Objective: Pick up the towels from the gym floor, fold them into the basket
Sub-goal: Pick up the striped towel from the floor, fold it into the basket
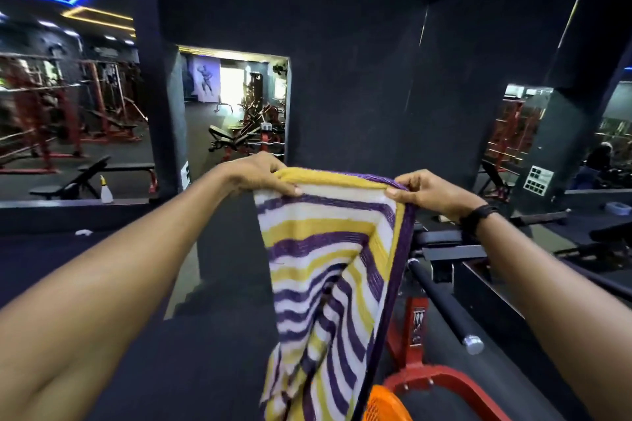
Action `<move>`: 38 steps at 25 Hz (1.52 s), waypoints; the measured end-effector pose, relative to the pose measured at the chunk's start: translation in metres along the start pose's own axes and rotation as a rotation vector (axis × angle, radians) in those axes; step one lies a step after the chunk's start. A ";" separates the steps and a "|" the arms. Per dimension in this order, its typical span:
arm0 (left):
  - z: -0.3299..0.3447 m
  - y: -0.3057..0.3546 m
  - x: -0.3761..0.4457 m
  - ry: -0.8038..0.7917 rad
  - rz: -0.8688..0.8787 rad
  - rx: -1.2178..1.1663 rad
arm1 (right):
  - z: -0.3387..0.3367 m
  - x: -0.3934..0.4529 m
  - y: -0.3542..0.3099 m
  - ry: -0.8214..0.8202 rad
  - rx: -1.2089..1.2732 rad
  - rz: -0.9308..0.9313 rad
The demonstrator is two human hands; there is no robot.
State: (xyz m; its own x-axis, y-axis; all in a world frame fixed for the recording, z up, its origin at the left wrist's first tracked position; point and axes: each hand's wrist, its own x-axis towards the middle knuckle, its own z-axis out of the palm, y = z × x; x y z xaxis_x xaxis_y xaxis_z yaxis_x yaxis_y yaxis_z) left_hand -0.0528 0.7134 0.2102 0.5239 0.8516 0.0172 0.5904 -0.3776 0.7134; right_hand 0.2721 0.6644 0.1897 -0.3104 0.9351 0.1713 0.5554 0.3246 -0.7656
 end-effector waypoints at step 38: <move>0.068 -0.008 0.108 0.287 0.397 -0.023 | 0.023 0.050 -0.038 0.371 -0.457 0.067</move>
State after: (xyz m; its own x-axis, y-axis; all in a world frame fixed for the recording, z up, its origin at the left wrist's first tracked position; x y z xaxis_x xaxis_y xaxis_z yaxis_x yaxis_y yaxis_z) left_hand 0.0406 0.7836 0.1583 0.5135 0.7103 0.4815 0.3635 -0.6884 0.6277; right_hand 0.2174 0.6949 0.2131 -0.0187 0.9162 0.4003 0.8661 0.2148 -0.4514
